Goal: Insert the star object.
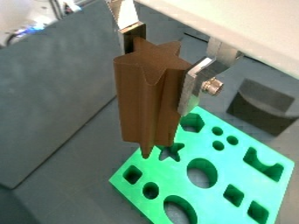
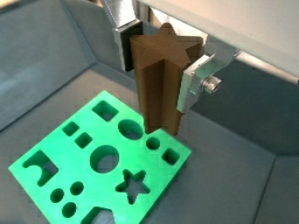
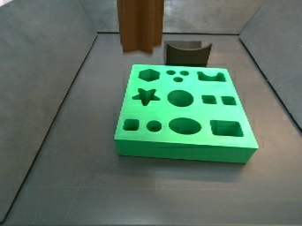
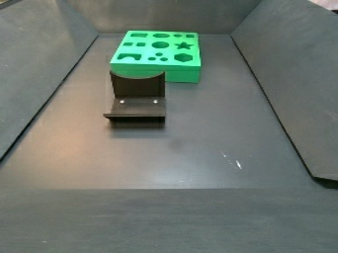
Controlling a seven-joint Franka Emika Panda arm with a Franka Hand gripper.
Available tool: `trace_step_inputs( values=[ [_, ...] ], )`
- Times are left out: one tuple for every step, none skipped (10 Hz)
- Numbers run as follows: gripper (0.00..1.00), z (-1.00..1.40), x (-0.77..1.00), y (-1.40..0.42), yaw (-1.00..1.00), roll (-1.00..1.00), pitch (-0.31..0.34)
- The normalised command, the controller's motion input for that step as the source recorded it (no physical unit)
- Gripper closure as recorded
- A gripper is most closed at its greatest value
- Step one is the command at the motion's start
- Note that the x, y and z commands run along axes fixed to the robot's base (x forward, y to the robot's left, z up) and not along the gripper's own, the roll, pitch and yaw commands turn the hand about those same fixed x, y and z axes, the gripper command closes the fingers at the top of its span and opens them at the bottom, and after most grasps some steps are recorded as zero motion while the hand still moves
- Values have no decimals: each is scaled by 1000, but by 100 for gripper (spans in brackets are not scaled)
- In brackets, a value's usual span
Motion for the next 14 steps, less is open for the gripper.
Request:
trace_step_inputs(
  values=[
    [100, -1000, 211, 397, -443, 121, 13],
    [100, -1000, 186, 546, -349, 96, 37],
    [100, -1000, 143, 597, -309, 83, 27],
    [100, -1000, 109, 583, -369, 30, 34],
    [100, -1000, 0, 266, -723, 0, 0],
    [100, -960, 0, 89, -863, 0, -30],
    [100, -920, 40, 34, -900, -4, -44],
    [100, -897, 43, 43, -897, -36, -64],
    [100, -803, 0, 0, -951, -61, -121],
    [100, -794, 0, 0, -949, -64, -120],
    [100, -789, 0, 86, -840, -70, -56],
    [100, -663, 143, 377, -563, -44, 0],
    [100, -651, 217, 446, -360, -14, 67],
    [100, -706, 149, 400, -414, -30, 20]
  ],
)
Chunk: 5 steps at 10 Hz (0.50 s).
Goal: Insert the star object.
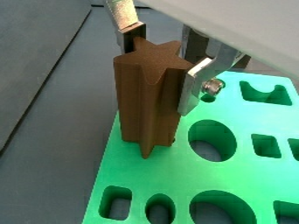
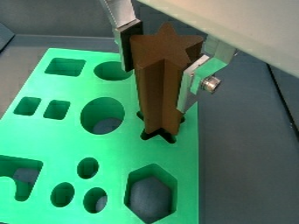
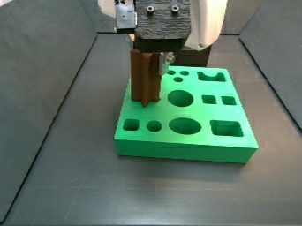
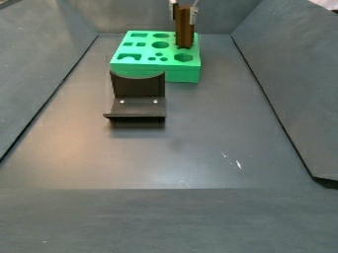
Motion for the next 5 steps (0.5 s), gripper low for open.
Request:
trace_step_inputs(
  values=[
    [100, -791, 34, 477, -366, 0, 0],
    [100, -763, 0, 414, 0, 41, 0],
    [100, -1000, 46, 220, -26, 0, -13],
    [100, -943, 11, 0, -277, 0, -127],
    [100, -957, 0, 0, -289, 0, -123]
  ],
)
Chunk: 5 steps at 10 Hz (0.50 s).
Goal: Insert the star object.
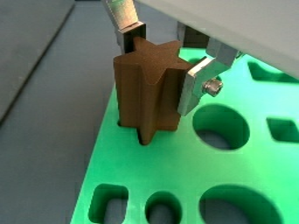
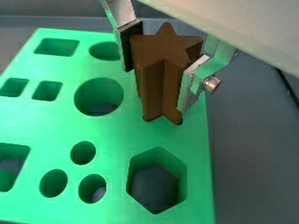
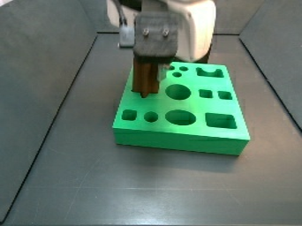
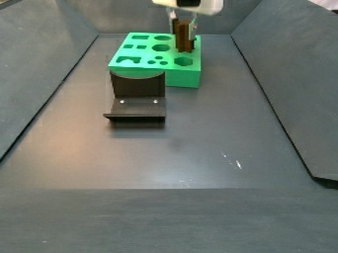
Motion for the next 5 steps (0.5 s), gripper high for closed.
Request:
trace_step_inputs(
  values=[
    [100, -1000, -383, 0, 169, 64, -144],
    [100, -831, -511, 171, 569, 111, -200],
    [100, -654, -334, 177, 623, 61, -286],
    [100, -126, -326, 0, 0, -180, -277],
    [100, 0, -69, 26, 0, 0, -7]
  ],
)
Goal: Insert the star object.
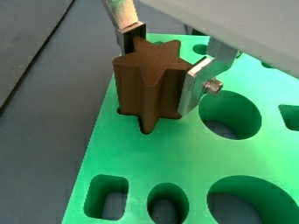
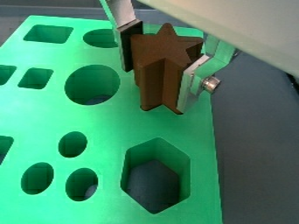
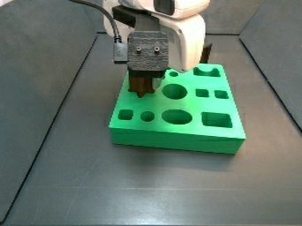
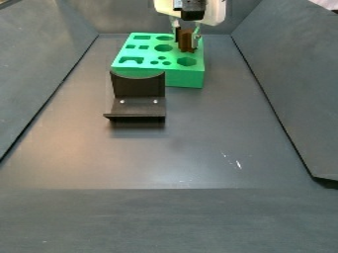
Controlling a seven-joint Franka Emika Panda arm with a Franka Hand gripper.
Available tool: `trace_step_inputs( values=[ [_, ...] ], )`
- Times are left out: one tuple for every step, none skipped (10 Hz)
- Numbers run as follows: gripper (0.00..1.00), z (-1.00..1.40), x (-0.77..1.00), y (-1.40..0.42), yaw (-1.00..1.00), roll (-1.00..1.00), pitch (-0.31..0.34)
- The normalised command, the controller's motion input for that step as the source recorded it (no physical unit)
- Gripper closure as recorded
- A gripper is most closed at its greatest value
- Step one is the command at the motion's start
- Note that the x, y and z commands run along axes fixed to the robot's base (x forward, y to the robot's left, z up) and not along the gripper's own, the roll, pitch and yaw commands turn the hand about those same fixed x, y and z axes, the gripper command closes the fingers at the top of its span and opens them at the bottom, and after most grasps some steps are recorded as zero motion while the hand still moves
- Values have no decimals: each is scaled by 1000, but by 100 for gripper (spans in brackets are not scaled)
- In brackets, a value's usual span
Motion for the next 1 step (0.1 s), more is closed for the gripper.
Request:
trace_step_inputs(
  values=[
    [100, 0, 0, 0, 0, 0, 0]
  ],
)
